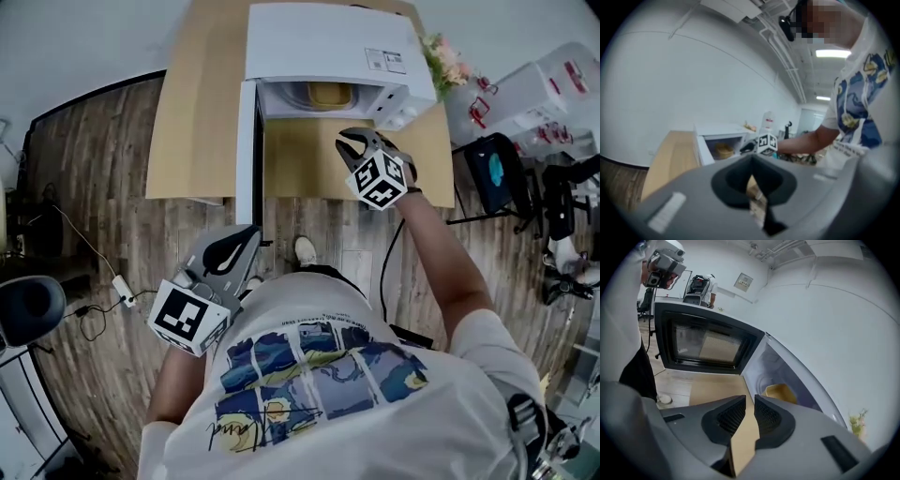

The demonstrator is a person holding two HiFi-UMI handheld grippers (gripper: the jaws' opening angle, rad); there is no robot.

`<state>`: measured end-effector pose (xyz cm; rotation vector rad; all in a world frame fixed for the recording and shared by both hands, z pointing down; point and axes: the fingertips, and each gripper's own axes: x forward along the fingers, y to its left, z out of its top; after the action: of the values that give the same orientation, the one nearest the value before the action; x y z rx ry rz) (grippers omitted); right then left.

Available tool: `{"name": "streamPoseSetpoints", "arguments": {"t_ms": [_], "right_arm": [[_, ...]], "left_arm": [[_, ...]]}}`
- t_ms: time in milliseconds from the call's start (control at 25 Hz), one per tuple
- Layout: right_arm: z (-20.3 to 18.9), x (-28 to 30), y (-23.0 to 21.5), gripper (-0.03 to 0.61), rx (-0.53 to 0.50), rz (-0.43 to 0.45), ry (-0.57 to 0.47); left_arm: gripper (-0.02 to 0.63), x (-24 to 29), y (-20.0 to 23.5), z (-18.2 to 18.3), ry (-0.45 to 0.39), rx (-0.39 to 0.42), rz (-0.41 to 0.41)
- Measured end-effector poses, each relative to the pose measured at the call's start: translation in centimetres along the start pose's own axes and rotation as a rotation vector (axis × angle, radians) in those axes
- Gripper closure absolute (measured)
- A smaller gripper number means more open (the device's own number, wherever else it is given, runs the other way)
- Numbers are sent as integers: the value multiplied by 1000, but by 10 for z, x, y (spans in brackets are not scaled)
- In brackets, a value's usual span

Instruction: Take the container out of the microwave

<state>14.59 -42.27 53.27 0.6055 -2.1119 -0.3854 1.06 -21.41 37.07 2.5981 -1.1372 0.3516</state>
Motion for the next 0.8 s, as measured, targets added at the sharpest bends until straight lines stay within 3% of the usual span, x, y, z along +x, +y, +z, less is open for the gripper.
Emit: {"name": "streamPoseSetpoints", "arguments": {"t_ms": [440,800], "right_arm": [[-23,85,-51,515,-138,64,45],[-40,127,-57,520,-246,81,139]], "left_arm": [[605,13,24,-2,7,-90,229],[605,15,34,-4,22,-122,297]]}}
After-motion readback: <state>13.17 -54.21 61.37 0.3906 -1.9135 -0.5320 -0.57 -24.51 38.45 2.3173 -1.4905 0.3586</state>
